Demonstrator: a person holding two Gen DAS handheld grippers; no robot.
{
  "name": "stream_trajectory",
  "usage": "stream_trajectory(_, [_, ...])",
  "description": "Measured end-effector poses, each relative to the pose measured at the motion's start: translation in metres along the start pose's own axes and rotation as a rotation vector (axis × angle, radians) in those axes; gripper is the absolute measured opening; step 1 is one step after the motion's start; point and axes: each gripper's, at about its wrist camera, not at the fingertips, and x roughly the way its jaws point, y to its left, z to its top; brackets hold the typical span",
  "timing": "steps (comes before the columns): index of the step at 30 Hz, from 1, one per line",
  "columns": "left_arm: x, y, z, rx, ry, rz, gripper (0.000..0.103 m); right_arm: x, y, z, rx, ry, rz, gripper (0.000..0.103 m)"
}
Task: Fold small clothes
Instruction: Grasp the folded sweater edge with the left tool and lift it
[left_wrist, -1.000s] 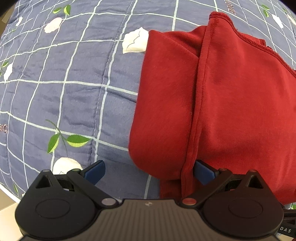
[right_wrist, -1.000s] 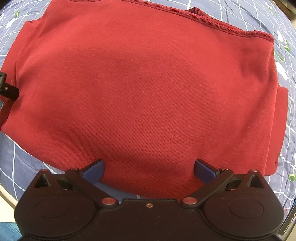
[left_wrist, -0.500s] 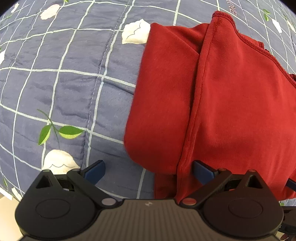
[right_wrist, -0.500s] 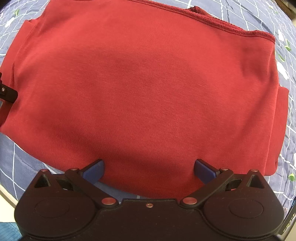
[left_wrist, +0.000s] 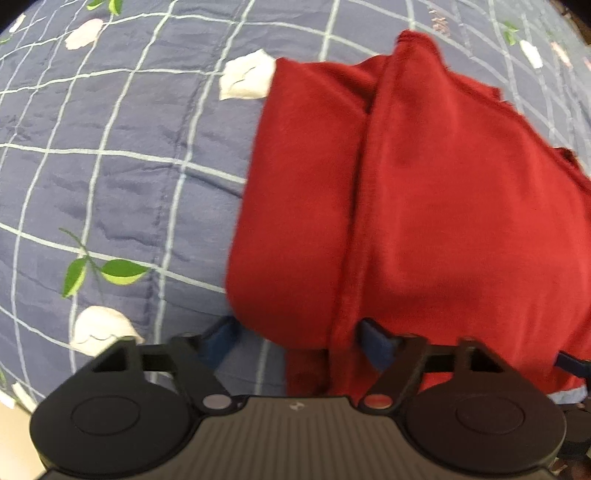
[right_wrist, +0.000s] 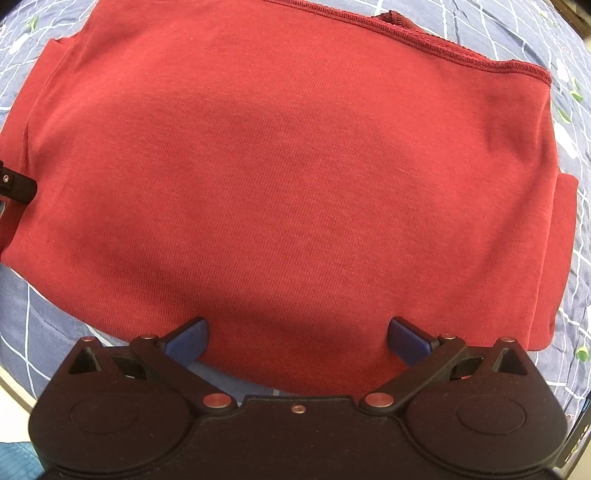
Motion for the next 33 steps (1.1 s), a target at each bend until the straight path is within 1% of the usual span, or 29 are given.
stream_trajectory(1, [-0.002, 0.000, -0.002, 0.000, -0.007, -0.013, 0.061, 0.000, 0.000, 0.000, 0.000, -0.001, 0.001, 0.103])
stream_trajectory(2, [-0.003, -0.001, -0.003, -0.002, -0.012, -0.019, 0.059, 0.000, -0.001, -0.001, 0.000, -0.002, 0.002, 0.103])
stream_trajectory(4, [-0.005, -0.001, -0.005, -0.016, -0.025, -0.041, 0.046, 0.000, -0.001, -0.001, -0.001, -0.003, 0.005, 0.103])
stream_trajectory(5, [-0.005, 0.000, -0.006, -0.027, -0.032, -0.056, 0.042, -0.001, -0.001, -0.002, -0.001, -0.004, 0.007, 0.103])
stream_trajectory(6, [-0.006, 0.002, -0.007, -0.040, -0.039, -0.074, 0.033, -0.001, -0.002, -0.002, -0.002, -0.003, 0.011, 0.103])
stream_trajectory(7, [-0.007, 0.004, -0.009, -0.057, -0.048, -0.089, 0.026, -0.002, -0.003, -0.002, -0.001, -0.001, 0.016, 0.103])
stream_trajectory(10, [-0.009, 0.007, -0.015, -0.097, -0.066, -0.107, 0.018, -0.005, -0.008, 0.001, -0.004, 0.015, 0.033, 0.103])
stream_trajectory(14, [-0.022, -0.002, -0.025, -0.076, -0.108, -0.063, 0.015, -0.013, -0.019, 0.001, 0.012, 0.007, 0.064, 0.102])
stream_trajectory(18, [-0.043, -0.022, -0.035, -0.034, -0.164, -0.008, 0.013, -0.025, -0.035, -0.006, 0.031, -0.017, 0.081, 0.102])
stream_trajectory(21, [-0.062, -0.043, -0.039, 0.003, -0.206, 0.007, 0.013, -0.035, -0.053, -0.014, 0.046, -0.038, 0.098, 0.102])
stream_trajectory(26, [-0.095, -0.095, -0.042, 0.095, -0.284, 0.018, 0.012, -0.048, -0.092, -0.031, 0.063, -0.057, 0.099, 0.102])
stream_trajectory(28, [-0.107, -0.121, -0.044, 0.150, -0.321, 0.012, 0.012, -0.052, -0.109, -0.038, 0.073, -0.065, 0.098, 0.102])
stream_trajectory(30, [-0.120, -0.155, -0.051, 0.224, -0.356, 0.010, 0.012, -0.057, -0.129, -0.045, 0.082, -0.072, 0.095, 0.102])
stream_trajectory(33, [-0.128, -0.201, -0.058, 0.324, -0.390, -0.021, 0.012, -0.062, -0.155, -0.057, 0.093, -0.082, 0.081, 0.102])
